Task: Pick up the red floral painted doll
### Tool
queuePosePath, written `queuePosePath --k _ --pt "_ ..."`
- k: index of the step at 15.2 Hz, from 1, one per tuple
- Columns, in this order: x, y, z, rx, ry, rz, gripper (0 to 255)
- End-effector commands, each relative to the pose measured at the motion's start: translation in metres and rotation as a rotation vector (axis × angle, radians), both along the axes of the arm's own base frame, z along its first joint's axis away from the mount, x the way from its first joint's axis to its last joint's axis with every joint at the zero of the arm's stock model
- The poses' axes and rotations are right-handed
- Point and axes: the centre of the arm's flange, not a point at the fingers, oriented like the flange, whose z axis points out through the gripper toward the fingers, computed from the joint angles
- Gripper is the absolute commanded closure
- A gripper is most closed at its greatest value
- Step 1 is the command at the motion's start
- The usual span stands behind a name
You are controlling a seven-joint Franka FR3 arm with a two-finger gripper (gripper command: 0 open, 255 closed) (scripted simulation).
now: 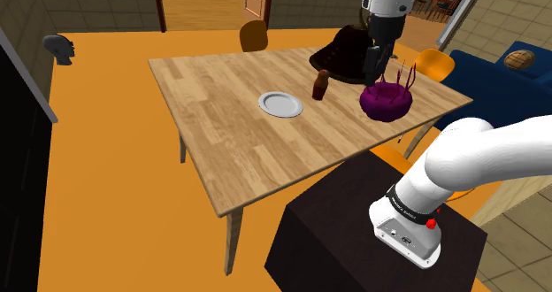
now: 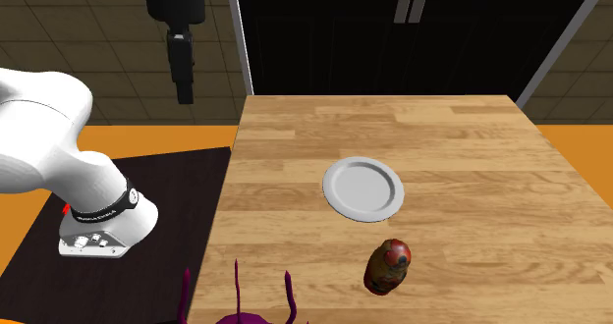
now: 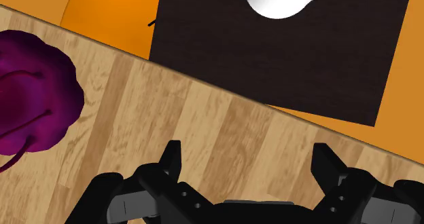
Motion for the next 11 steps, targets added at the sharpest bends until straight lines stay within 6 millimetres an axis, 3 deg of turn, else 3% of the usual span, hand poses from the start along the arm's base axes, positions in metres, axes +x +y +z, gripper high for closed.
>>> queuePosePath --k 1,11 --pt "0.000 0.000 0.000 0.000 0.000 0.000 0" --pt "0.098 -0.084 -0.045 0.031 0.016 -0.003 0"
